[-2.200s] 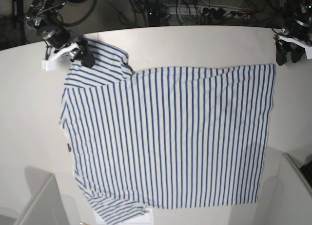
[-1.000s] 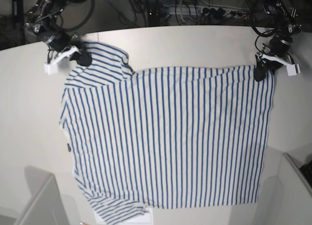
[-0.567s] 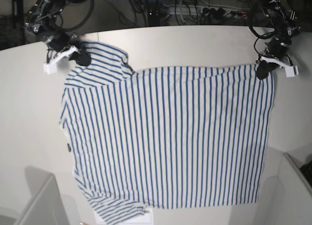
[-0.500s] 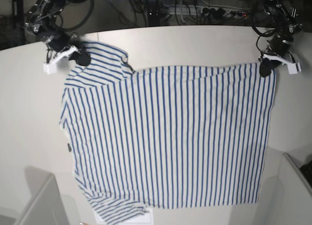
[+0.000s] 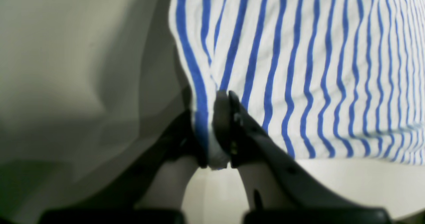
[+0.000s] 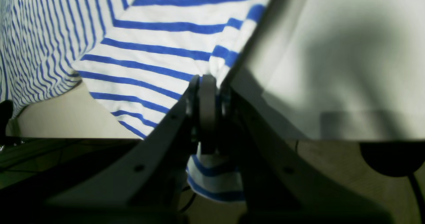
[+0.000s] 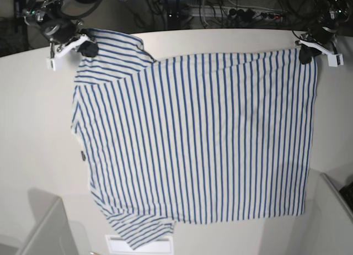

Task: Fold the T-shirt properly
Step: 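Lift the shoulder edge and pull it toward the hem with both grippers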

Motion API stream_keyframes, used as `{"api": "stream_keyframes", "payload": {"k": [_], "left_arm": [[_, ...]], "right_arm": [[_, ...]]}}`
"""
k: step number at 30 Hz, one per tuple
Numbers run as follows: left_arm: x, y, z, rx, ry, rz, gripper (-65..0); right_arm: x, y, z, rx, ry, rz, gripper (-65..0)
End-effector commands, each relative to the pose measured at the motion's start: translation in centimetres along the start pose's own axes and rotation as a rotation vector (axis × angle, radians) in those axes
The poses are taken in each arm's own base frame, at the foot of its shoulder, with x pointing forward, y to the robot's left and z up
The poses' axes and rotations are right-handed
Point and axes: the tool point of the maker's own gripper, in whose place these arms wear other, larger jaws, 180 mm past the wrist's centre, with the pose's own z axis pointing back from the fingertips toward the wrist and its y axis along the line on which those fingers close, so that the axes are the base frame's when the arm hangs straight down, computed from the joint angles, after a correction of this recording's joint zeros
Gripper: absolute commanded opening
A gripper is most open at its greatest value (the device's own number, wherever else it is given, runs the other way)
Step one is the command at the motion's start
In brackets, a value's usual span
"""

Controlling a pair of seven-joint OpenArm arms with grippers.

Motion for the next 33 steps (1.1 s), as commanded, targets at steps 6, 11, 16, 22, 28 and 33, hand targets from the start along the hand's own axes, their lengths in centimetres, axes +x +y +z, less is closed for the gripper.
{"api": "stream_keyframes", "payload": {"k": [6,11,16,22,28,33], "left_arm": [[1.7,-0.5,1.9,0.0,-0.031,-0.09,-65.0],[3.8,-1.8,2.5,-0.002,-0.076,-0.15,-65.0],[5.9,-2.0,2.7,0.035,-0.129,-0.139,-65.0],[6.7,-3.7,0.8,0.008,-0.137,-0.113,-65.0],[8.8,-4.2,0.0,0.011,-0.19,-0.083,-65.0],[10.9,-4.3,-0.5,0.025,-0.241,-0.043,-65.0]], "right_arm": [[2.6,2.3,2.2,0.0,-0.093,0.102,-65.0],[4.9,4.1,2.9,0.04,-0.138,0.151,-65.0],[7.9,6.5,2.8,0.141,-0.209,0.164,-65.0],[11.0,7.7,2.3,0.162,-0.242,0.121,-65.0],[14.2,9.0,2.3,0.193,-0.309,0.107,-65.0],[16.0,9.5,1.9,0.218,-0.336,0.063,-65.0]]}}
